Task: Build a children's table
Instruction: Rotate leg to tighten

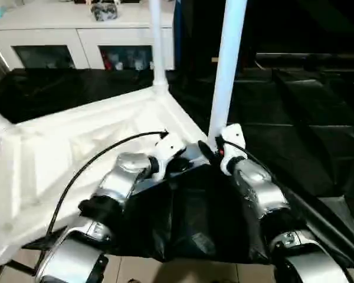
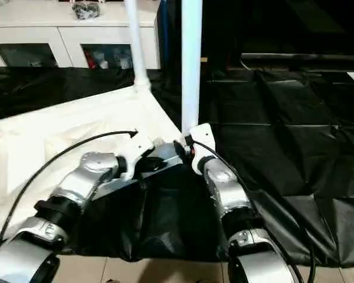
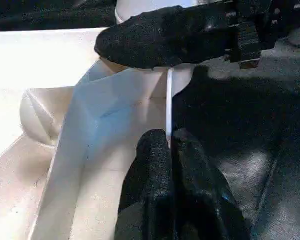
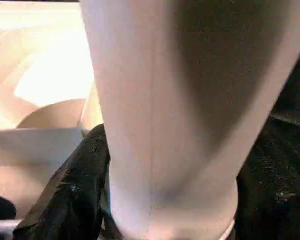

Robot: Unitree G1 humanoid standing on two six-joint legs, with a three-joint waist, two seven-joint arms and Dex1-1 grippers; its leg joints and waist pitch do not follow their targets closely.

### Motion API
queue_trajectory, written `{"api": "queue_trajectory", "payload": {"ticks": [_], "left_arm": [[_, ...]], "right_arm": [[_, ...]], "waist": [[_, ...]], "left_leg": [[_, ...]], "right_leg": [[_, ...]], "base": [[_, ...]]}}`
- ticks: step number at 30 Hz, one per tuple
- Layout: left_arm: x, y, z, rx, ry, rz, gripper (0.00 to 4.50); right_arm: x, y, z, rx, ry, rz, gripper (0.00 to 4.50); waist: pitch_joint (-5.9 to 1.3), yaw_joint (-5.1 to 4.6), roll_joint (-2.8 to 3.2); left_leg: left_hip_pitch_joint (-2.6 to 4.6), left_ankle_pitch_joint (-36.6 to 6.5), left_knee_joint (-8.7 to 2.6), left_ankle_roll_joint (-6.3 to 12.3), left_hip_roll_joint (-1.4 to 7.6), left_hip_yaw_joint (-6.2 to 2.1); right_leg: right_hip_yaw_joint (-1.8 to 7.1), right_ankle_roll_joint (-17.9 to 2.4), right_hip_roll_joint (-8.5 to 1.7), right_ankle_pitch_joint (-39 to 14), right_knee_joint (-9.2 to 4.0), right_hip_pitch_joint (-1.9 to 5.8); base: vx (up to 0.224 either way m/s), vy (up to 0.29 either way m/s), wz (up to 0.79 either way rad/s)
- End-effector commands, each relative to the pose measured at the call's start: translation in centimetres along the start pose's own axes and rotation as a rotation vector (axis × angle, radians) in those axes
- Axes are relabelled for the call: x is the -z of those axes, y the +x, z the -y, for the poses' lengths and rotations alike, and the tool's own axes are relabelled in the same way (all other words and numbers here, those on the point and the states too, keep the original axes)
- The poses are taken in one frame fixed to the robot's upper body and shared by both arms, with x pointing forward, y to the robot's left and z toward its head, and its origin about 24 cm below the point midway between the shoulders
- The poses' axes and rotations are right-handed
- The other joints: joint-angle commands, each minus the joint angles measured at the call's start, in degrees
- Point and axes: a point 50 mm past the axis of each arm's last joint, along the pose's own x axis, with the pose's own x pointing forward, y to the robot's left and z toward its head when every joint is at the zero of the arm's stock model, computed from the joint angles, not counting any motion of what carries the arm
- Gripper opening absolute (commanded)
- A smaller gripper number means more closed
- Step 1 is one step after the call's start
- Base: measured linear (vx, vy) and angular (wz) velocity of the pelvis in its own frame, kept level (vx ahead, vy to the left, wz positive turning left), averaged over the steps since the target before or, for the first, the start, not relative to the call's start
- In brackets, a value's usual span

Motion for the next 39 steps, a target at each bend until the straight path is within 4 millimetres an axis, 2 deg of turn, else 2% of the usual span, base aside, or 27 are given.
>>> {"api": "queue_trajectory", "payload": {"ticks": [1,2,5,7,8,10,11,12,15,16,18,19,20,24,25,26,29,31,32,35,39], "left_arm": [[-2.8,1.2,0.4,-0.01,0.056,0.073,0.0],[-2.7,1.1,0.4,-0.002,0.063,0.079,0.0],[-2.5,0.6,0.6,0.052,0.083,0.095,0.0],[-2.5,0.5,0.7,0.065,0.088,0.099,0.0],[-2.2,-0.1,0.7,0.112,0.108,0.1,0.0],[-2.1,-0.4,0.8,0.145,0.116,0.103,0.0],[-2.1,-0.4,0.8,0.145,0.116,0.103,0.0],[-1.7,-1.0,0.8,0.199,0.129,0.1,0.0],[-1.2,-2.0,0.8,0.278,0.165,0.087,0.0],[-1.1,-2.2,0.8,0.293,0.172,0.086,0.0],[-0.8,-2.7,0.8,0.33,0.188,0.066,0.0],[-0.6,-3.3,0.7,0.358,0.195,0.059,0.0],[-0.5,-3.3,0.6,0.36,0.196,0.059,0.0],[-0.4,-4.0,0.4,0.384,0.196,0.061,0.0],[-0.3,-4.3,0.3,0.387,0.194,0.059,0.0],[-0.3,-4.5,0.2,0.393,0.195,0.057,0.0],[-0.1,-4.8,0.3,0.421,0.187,0.052,0.0],[0.1,-4.9,0.4,0.439,0.184,0.05,0.0],[0.1,-4.9,0.4,0.442,0.182,0.049,0.0],[0.4,-4.9,0.4,0.437,0.179,0.042,0.0],[0.7,-4.7,0.5,0.412,0.177,0.032,0.0]], "right_arm": [[0.2,1.1,-4.2,-0.161,0.018,-0.012,3.42],[0.2,1.0,-4.0,-0.169,0.026,-0.012,3.42],[0.2,0.9,-3.5,-0.187,-0.007,-0.006,3.76],[0.1,0.9,-3.5,-0.195,-0.016,-0.003,3.88],[0.1,0.3,-3.1,-0.263,-0.062,0.012,3.88],[0.1,0.0,-2.9,-0.301,-0.083,0.018,3.88],[0.1,0.0,-2.9,-0.301,-0.083,0.018,3.88],[0.1,-0.8,-2.3,-0.385,-0.12,0.031,3.88],[0.1,-2.3,-1.4,-0.508,-0.146,0.042,3.88],[0.1,-2.5,-1.2,-0.526,-0.149,0.042,3.88],[0.2,-3.3,-0.8,-0.587,-0.172,0.034,3.88],[0.3,-4.0,-0.5,-0.639,-0.19,0.024,3.88],[0.3,-4.1,-0.5,-0.644,-0.192,0.022,3.88],[0.4,-4.9,-0.2,-0.715,-0.207,0.002,3.88],[0.6,-5.5,-0.1,-0.756,-0.213,-0.015,3.88],[0.6,-5.8,0.0,-0.781,-0.216,-0.026,3.72],[0.5,-6.4,0.2,-0.83,-0.222,-0.049,3.56],[0.5,-6.5,0.2,-0.847,-0.224,-0.054,3.43],[0.5,-6.5,0.2,-0.852,-0.221,-0.054,3.19],[0.4,-6.5,-0.1,-0.865,-0.223,-0.061,3.08],[0.7,-6.5,-0.8,-0.864,-0.213,-0.06,2.83]], "waist": [[-4.07,-0.12,-0.08],[-4.12,-0.08,-0.28],[-4.11,0.01,0.02],[-4.11,-0.13,-0.02],[-4.12,-0.12,0.66],[-4.15,-0.19,0.2],[-4.18,-0.19,0.24],[-4.13,-0.21,0.42],[-4.08,0.38,0.39],[-4.2,0.72,0.47],[-4.02,0.8,0.57],[-3.94,1.0,0.43],[-3.82,1.21,0.55],[-3.73,1.57,0.31],[-3.74,1.48,0.07],[-3.8,1.7,-0.28],[-3.87,1.86,-0.1],[-3.93,1.84,-0.46],[-3.93,1.91,-0.3],[-3.92,1.84,-0.47],[-3.86,1.84,-0.31]], "left_leg": [[0.52,-16.0,-3.65,2.17,0.65,-0.2],[0.4,-15.2,-3.61,2.46,0.66,-0.2],[0.34,-14.6,-3.63,2.83,0.71,-0.24],[0.32,-14.9,-3.65,2.91,0.74,-0.23],[0.39,-15.2,-3.63,2.81,0.74,-0.28],[0.18,-15.1,-3.6,3.31,0.72,-0.25],[0.24,-15.0,-3.59,3.43,0.79,-0.26],[0.44,-15.4,-3.52,3.49,0.83,-0.13],[0.37,-15.0,-3.51,4.37,1.03,-0.03],[0.55,-14.9,-3.44,4.68,1.24,0.01],[0.57,-15.7,-3.59,4.44,1.26,0.01],[0.79,-16.8,-3.61,4.12,1.25,0.04],[0.89,-17.8,-3.71,3.81,1.33,0.08],[0.91,-18.1,-3.86,2.98,1.35,-0.01],[0.75,-17.9,-3.85,2.95,1.24,0.0],[0.81,-17.1,-3.82,3.13,1.27,-0.01],[0.59,-15.4,-3.74,3.66,1.37,-0.02],[0.52,-14.7,-3.64,3.82,1.29,0.04],[0.45,-14.2,-3.62,3.93,1.31,0.0],[0.51,-14.1,-3.59,3.92,1.26,0.03],[0.52,-14.5,-3.63,3.6,1.23,-0.01]], "right_leg": [[1.8,-11.9,-3.07,-17.4,-4.11,2.7],[1.76,-12.2,-3.03,-16.2,-3.95,2.83],[1.73,-12.9,-3.07,-14.6,-3.72,2.93],[1.74,-13.1,-3.05,-14.3,-3.66,2.98],[1.75,-13.4,-3.12,-14.1,-3.56,3.0],[1.72,-13.8,-3.04,-12.6,-3.51,3.27],[1.72,-14.0,-3.04,-12.4,-3.47,3.24],[1.75,-14.4,-2.96,-12.2,-3.57,3.11],[1.77,-14.8,-2.88,-11.2,-3.36,3.26],[1.78,-15.0,-2.85,-10.4,-3.25,3.13],[1.71,-15.1,-2.78,-11.4,-3.29,2.99],[1.75,-14.8,-2.8,-13.1,-3.5,2.97],[1.83,-14.5,-2.88,-14.9,-3.66,2.77],[1.96,-13.3,-3.02,-17.8,-3.87,2.72],[1.92,-13.0,-2.98,-18.3,-3.93,2.76],[1.93,-12.8,-2.97,-18.3,-3.89,2.78],[1.99,-13.0,-3.05,-16.9,-3.68,2.76],[1.97,-13.0,-3.06,-16.6,-3.65,2.8],[1.97,-13.0,-3.1,-16.4,-3.55,2.8],[1.93,-13.0,-3.04,-16.7,-3.6,2.73],[1.91,-12.4,-3.07,-18.0,-3.77,2.71]], "base": [[0.0,0.0,0.0],[0.0,0.0,0.0],[0.0,0.0,0.0],[0.0,0.0,0.0],[0.0,0.0,0.0],[0.0,0.0,0.0],[0.0,0.0,0.0],[0.0,0.0,0.0],[0.0,0.0,0.0],[0.0,0.0,0.0],[0.0,0.0,0.0],[0.0,0.0,0.0],[0.0,0.0,0.0],[0.0,0.0,0.0],[0.0,0.0,0.0],[0.0,0.0,0.0],[0.0,0.0,0.0],[0.0,0.0,0.0],[0.0,0.0,0.0],[0.0,0.0,0.0],[0.0,0.0,0.0]]}}
